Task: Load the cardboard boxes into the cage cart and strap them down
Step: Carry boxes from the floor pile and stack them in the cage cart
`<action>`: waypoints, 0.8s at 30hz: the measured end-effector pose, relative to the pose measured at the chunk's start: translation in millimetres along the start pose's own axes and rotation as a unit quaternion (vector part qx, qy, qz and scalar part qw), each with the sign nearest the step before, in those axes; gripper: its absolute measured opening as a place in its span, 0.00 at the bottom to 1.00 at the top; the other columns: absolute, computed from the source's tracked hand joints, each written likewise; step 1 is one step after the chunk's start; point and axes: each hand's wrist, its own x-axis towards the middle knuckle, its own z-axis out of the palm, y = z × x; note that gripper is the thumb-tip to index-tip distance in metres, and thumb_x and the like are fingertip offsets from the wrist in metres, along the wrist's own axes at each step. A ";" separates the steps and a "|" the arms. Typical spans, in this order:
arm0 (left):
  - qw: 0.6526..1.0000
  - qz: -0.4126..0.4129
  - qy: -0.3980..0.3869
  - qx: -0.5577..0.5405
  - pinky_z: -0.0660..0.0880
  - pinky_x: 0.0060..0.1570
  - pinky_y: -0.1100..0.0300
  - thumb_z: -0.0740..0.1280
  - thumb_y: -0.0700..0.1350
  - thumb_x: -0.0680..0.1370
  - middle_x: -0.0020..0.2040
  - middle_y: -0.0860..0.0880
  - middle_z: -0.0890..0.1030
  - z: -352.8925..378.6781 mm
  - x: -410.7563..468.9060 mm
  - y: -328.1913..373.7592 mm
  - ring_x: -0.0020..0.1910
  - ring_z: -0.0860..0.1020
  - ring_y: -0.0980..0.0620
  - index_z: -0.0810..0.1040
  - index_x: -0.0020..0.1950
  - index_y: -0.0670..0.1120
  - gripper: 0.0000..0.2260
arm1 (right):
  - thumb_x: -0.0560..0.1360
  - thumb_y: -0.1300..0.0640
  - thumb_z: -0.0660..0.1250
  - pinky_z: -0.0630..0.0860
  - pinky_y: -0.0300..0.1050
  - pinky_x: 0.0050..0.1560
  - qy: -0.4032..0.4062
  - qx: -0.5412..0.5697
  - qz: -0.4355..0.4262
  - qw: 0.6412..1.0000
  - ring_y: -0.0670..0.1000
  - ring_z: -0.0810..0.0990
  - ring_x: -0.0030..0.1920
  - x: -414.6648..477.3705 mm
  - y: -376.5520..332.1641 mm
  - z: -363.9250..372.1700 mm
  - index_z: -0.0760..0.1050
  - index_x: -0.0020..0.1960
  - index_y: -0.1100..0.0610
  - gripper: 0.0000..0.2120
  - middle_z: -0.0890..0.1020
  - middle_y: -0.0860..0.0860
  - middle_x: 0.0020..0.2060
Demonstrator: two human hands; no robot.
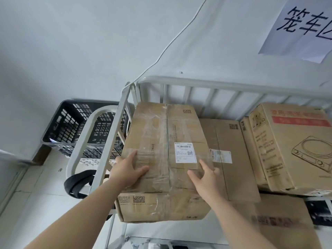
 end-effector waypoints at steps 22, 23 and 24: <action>0.982 -0.061 -0.126 0.129 0.67 0.64 0.44 0.64 0.59 0.76 0.71 0.32 0.49 69.6 87.5 -23.9 0.67 0.63 0.35 0.33 0.76 0.56 0.43 | 0.74 0.38 0.63 0.71 0.40 0.31 -0.136 -0.142 -0.003 0.980 0.47 0.75 0.31 79.7 18.5 76.8 0.43 0.76 0.39 0.38 0.70 0.56 0.55; 0.980 -0.061 -0.126 0.140 0.67 0.65 0.44 0.63 0.59 0.76 0.72 0.31 0.48 69.9 86.9 -23.5 0.68 0.62 0.34 0.33 0.76 0.56 0.43 | 0.75 0.39 0.63 0.71 0.41 0.32 -0.139 -0.137 -0.004 0.981 0.48 0.75 0.32 79.3 18.4 76.7 0.43 0.76 0.39 0.38 0.70 0.56 0.55; 0.978 -0.060 -0.124 0.155 0.66 0.65 0.44 0.63 0.60 0.76 0.72 0.30 0.48 69.1 86.1 -22.5 0.68 0.61 0.34 0.34 0.76 0.55 0.42 | 0.75 0.40 0.63 0.71 0.41 0.34 -0.140 -0.131 -0.006 0.981 0.48 0.75 0.35 78.4 17.4 75.1 0.43 0.76 0.40 0.38 0.69 0.56 0.56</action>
